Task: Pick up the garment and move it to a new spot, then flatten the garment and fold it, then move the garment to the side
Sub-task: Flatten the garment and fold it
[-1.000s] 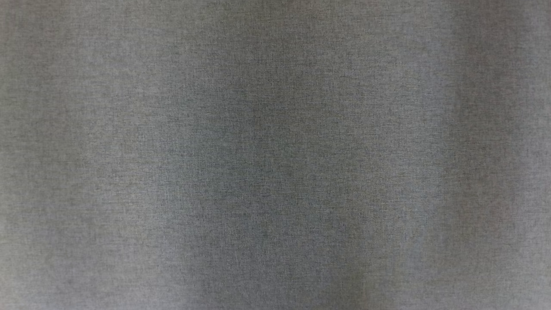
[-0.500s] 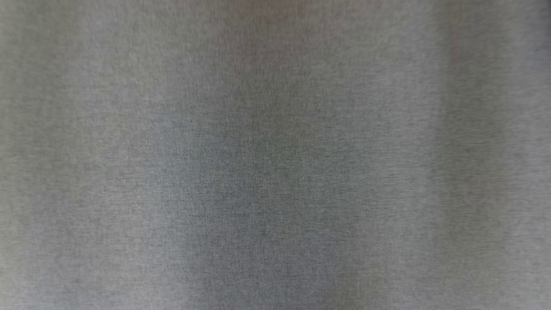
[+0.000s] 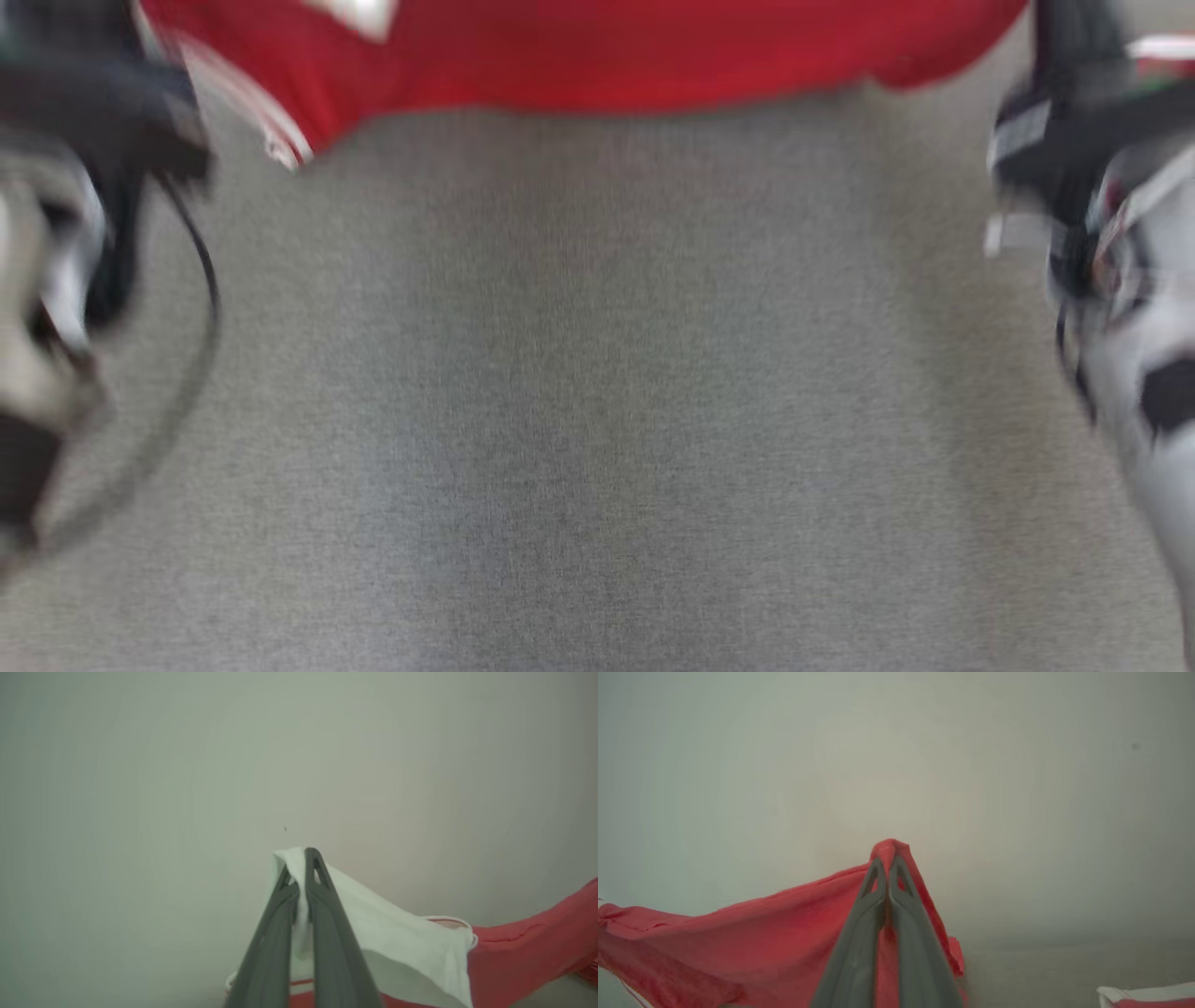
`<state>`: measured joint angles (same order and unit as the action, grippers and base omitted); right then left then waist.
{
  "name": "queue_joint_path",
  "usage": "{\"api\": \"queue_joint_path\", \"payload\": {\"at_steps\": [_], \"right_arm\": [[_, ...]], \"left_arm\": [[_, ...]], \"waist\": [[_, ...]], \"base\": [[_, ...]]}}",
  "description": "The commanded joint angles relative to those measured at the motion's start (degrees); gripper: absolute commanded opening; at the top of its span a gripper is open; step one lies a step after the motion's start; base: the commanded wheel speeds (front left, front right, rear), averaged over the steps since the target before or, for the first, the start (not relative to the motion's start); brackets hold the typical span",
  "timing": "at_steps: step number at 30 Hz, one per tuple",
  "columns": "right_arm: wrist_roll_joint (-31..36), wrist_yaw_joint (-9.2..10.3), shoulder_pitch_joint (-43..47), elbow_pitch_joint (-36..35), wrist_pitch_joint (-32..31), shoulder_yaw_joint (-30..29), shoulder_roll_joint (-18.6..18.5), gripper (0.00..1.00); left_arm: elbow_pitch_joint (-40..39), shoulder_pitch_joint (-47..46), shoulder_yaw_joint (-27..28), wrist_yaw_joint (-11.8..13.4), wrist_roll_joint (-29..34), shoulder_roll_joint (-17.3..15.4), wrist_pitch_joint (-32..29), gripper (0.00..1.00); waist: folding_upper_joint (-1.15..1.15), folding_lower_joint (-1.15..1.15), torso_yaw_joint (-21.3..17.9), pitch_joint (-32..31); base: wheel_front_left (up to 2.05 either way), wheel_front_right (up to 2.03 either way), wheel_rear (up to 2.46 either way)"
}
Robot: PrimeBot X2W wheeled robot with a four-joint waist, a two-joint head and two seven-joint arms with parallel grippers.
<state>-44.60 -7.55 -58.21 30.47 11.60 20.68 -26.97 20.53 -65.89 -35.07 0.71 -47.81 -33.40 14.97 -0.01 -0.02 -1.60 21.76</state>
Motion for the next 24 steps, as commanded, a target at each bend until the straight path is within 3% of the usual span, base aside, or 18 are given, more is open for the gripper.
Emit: {"api": "queue_joint_path", "payload": {"at_steps": [1,2,7,12,18,24], "right_arm": [[-0.73,0.16,4.56,-2.29,0.13,-0.36,-0.78,0.00],[-0.91,0.16,10.52,-5.56,-0.23,-1.09,-1.18,0.00],[-0.11,0.16,23.98,-11.70,-1.50,-4.39,0.10,0.00],[1.40,0.16,36.12,-16.82,-3.51,-8.98,2.16,0.00],[4.15,0.16,47.49,-20.68,-6.33,-13.89,4.17,0.00],[7.18,0.16,58.35,-23.60,-8.89,-18.24,7.57,0.00]], "left_arm": [[-3.79,5.18,1.28,1.68,-0.42,-0.78,0.26,0.00],[-9.42,12.79,2.53,3.93,-0.68,-2.12,0.25,0.00],[-21.55,29.61,6.43,8.95,-2.36,-4.65,0.24,0.00],[-30.07,45.88,11.16,13.16,-3.02,-2.19,0.25,0.00],[-32.35,58.86,12.96,13.70,-1.68,2.82,0.25,0.00],[-29.67,69.47,14.22,11.58,1.08,8.61,0.24,0.00]], "waist": [[0.01,0.02,-0.25,-4.50],[0.01,0.02,-0.34,-5.61],[0.01,0.02,-0.75,-8.02],[0.01,0.02,-0.45,-10.26],[0.01,0.02,0.45,-12.24],[0.01,0.02,1.15,-14.71]], "base": [[0.00,0.00,0.00],[0.00,0.00,0.00],[0.00,0.00,0.00],[0.00,0.00,0.00],[0.00,0.00,0.00],[0.00,0.00,0.00]]}}
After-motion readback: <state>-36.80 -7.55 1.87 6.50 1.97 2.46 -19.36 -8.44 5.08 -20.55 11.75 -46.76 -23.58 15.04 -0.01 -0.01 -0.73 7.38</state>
